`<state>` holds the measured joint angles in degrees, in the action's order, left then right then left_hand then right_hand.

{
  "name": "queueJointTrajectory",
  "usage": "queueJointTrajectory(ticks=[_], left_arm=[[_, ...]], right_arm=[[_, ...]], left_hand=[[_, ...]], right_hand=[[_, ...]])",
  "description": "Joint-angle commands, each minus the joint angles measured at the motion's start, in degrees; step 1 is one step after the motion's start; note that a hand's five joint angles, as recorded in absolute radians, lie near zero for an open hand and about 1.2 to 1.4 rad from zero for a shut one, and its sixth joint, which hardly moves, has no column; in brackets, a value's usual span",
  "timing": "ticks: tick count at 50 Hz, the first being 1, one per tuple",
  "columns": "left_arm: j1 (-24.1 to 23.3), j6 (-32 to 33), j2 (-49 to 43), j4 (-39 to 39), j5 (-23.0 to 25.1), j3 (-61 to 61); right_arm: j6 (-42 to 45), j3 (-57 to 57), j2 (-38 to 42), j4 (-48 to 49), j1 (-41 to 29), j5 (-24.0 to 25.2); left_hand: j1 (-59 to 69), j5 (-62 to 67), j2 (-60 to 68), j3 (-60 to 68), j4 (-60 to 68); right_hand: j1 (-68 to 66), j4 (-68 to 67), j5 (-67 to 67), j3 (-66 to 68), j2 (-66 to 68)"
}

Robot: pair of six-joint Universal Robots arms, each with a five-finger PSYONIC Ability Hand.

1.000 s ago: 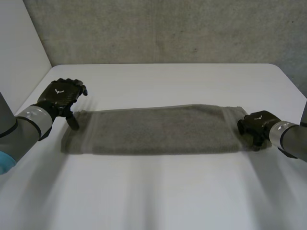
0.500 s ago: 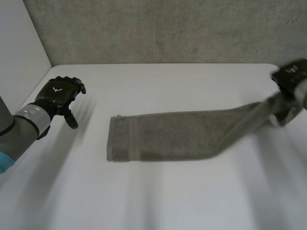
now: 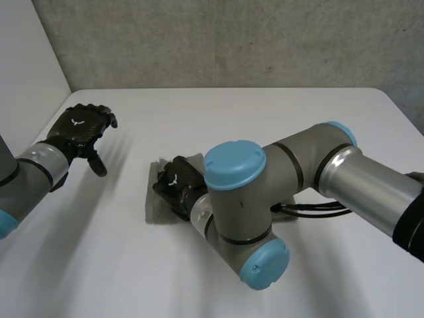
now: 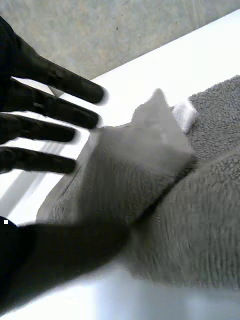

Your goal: Fold the towel.

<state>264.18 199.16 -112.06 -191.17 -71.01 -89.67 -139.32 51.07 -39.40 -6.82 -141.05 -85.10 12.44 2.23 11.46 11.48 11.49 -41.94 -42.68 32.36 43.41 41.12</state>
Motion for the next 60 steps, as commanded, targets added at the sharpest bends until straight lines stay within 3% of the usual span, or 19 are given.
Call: queueJointTrajectory(ticks=[1, 8, 13, 20, 29, 38, 40, 41, 42, 43, 44, 54, 56, 60], left_arm=[[-0.2, 0.0, 0.0, 0.0, 0.0, -0.1], [-0.5, -0.1, 0.1, 0.1, 0.1, -0.4], [-2.9, -0.1, 1.8, 0.0, 0.3, -2.0], [-5.5, -0.1, 3.2, 0.0, 0.3, -3.2], [-6.9, -0.1, 3.6, -0.2, 0.3, -3.7], [-7.1, 0.0, 3.5, -0.8, 0.2, -3.8], [-7.1, -0.1, 3.5, -0.8, 0.2, -3.8], [-7.0, -0.1, 3.5, -0.8, 0.2, -4.1], [-7.0, -0.1, 3.5, -0.8, 0.3, -4.2], [-7.0, -0.1, 3.5, -0.8, 0.3, -4.2], [-6.9, -0.1, 3.6, -0.8, 0.3, -4.1], [-6.7, -0.1, 4.2, -0.8, 0.1, -3.1], [-6.2, -0.2, 5.4, -0.8, 0.1, -2.8], [-6.0, -0.8, 7.0, -0.8, 0.1, -2.5]], right_arm=[[-1.1, 1.1, -2.7, 0.3, 1.7, -0.1], [-7.4, 5.1, -10.6, 0.7, 6.8, 0.7], [-14.6, 12.5, -17.7, 0.7, 14.4, 5.0], [-16.4, 22.6, -20.7, 0.4, 21.6, 7.9], [-15.7, 36.2, -20.9, 5.9, 27.7, 7.8], [-13.5, 37.3, -17.1, 11.6, 28.0, 6.8], [-10.5, 36.6, -16.3, 11.5, 28.2, 5.9], [-10.5, 36.6, -16.3, 11.5, 28.2, 5.9], [-9.1, 36.1, -16.5, 11.5, 28.4, 5.0], [-9.1, 36.1, -16.5, 11.5, 28.4, 5.0], [-8.3, 35.5, -16.8, 11.4, 28.6, 4.3], [-8.1, 25.3, -19.7, 5.8, 25.8, 3.5], [-7.9, 18.7, -19.1, 3.3, 19.5, 3.8], [-7.4, 12.5, -16.2, 1.3, 13.4, 3.9]], left_hand=[[-1.1, -0.8, -0.1, -0.1, -0.1], [-0.7, -0.5, 0.3, 0.2, 0.2], [-0.5, -0.3, 0.4, 0.4, 0.4], [-0.7, -0.5, 0.3, 0.2, 0.2], [-0.7, -0.5, 0.3, 0.2, 0.2], [-0.7, -0.5, 0.3, 0.2, 0.2], [-0.7, -0.5, 0.3, 0.2, 0.2], [-0.7, -0.5, 0.3, 0.2, 0.2], [-0.7, -0.5, 0.3, 0.2, 0.2], [-0.7, -0.5, 0.3, 0.2, 0.2], [-0.7, -0.5, 0.3, 0.2, 0.2], [-0.9, -0.7, 0.1, 0.1, 0.1], [-0.9, -0.7, 0.1, 0.1, 0.1], [-0.9, -0.7, 0.1, 0.1, 0.1]], right_hand=[[31.9, 32.7, -32.4, -33.4, -31.1], [31.9, 32.7, -32.4, -33.4, -31.1], [31.9, 32.7, -32.4, -33.4, -31.1], [31.9, 32.7, -32.4, -33.4, -31.1], [25.3, 26.1, -25.7, -26.8, -24.5], [7.5, 8.2, -7.9, -8.9, -6.6], [-11.1, -10.3, 10.7, 9.6, 11.9], [-11.2, -10.5, 10.8, 9.7, 12.0], [-26.4, -25.6, 25.9, 24.9, 27.2], [-26.5, -25.8, 26.1, 25.0, 27.3], [-37.2, -36.4, 36.7, 35.7, 38.0], [-38.1, -37.3, 37.6, 36.6, 38.9], [-38.1, -37.3, 37.6, 36.6, 38.9], [-38.1, -37.3, 37.6, 36.6, 38.9]])
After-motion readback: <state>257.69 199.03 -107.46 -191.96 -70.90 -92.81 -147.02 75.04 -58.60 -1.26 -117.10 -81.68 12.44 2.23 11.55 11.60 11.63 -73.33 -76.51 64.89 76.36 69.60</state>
